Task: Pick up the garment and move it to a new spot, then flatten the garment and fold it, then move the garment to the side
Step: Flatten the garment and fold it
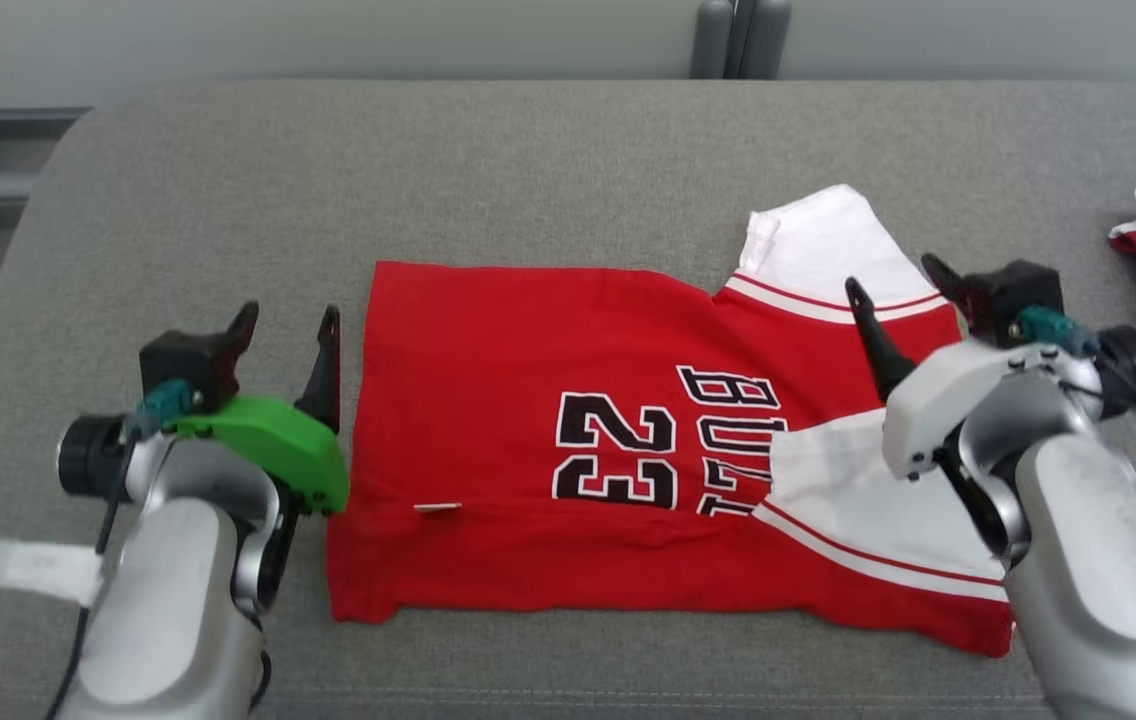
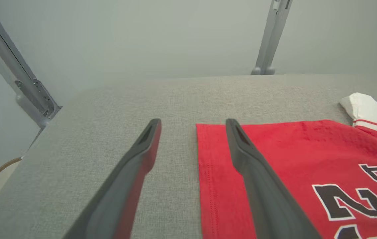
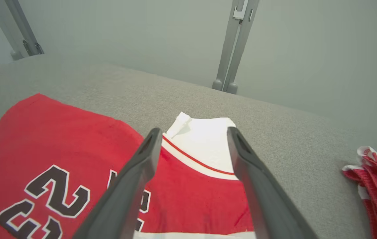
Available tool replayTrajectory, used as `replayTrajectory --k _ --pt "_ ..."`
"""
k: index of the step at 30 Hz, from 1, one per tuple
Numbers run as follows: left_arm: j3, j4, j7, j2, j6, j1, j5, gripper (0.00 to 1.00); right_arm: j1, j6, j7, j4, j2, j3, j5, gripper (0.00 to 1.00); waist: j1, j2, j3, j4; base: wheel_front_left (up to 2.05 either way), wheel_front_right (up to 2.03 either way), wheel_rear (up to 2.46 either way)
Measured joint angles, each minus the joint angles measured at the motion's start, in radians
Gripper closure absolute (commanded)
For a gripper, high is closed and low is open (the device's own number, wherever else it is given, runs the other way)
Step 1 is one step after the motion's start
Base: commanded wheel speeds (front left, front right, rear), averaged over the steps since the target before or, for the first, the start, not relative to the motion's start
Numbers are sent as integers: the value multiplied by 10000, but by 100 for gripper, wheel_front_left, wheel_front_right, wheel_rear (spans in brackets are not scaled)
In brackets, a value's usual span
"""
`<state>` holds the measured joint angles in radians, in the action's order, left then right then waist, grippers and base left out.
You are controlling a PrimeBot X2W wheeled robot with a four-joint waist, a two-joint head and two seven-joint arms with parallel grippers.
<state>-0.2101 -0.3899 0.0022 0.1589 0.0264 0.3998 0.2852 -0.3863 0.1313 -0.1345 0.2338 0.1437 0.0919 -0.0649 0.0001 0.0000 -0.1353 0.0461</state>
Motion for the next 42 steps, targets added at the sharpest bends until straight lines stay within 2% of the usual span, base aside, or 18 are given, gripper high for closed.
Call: replayTrajectory --k 4,9,13,21,27,42 --pt "-92 -504 788 -27 90 1375 27 0 -1387 0 -1360 56 832 418 -493 0 0 0 -594 -59 0 0 0" --pt "-288 -1127 1758 -134 134 2560 46 0 -2770 2 -2393 178 1801 957 -763 0 1 0 -1298 -94 0 0 0" --pt "-418 -1586 2477 -140 90 3386 10 0 -3753 2 -2709 316 2339 1344 -867 0 1 0 -1831 -84 0 0 0" --pt "-639 -2485 3402 25 144 4731 -146 0 -5221 2 -2966 1206 2997 2249 -1066 0 1 0 -2765 -35 0 0 0" --pt "-821 -3127 3538 61 288 5539 -203 0 -5966 2 -2855 1935 3076 2690 -1164 0 1 0 -3273 -48 0 0 0" --pt "-1172 -4107 3848 -17 468 5988 -119 0 -6663 2 -2596 2888 3235 3014 -1273 0 0 0 -3670 -66 0 0 0"
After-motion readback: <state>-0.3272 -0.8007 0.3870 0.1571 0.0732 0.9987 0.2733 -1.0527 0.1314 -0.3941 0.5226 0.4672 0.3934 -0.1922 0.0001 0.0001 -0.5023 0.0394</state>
